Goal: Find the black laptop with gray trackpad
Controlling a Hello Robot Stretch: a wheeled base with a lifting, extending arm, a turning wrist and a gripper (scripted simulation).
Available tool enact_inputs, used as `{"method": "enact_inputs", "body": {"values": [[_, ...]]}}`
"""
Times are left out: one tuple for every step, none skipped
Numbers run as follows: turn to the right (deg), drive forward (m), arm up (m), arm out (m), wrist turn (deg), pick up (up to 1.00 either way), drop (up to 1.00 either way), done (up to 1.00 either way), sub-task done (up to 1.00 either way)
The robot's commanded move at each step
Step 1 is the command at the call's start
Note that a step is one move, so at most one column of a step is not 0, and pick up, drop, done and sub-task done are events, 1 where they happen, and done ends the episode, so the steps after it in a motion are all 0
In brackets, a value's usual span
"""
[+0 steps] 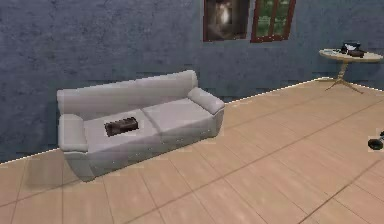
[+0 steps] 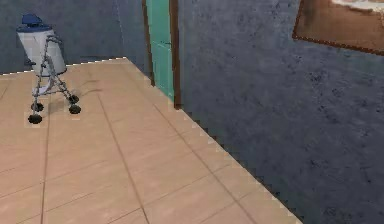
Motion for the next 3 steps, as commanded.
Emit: {"method": "enact_inputs", "body": {"values": [[33.0, 0.0, 0.0, 0.0, 0.0, 0.0, 0.0, 0.0, 0.0], [0.0, 1.0, 0.0, 0.0, 0.0, 0.0, 0.0, 0.0, 0.0], [0.0, 1.0, 0.0, 0.0, 0.0, 0.0, 0.0, 0.0, 0.0]]}}
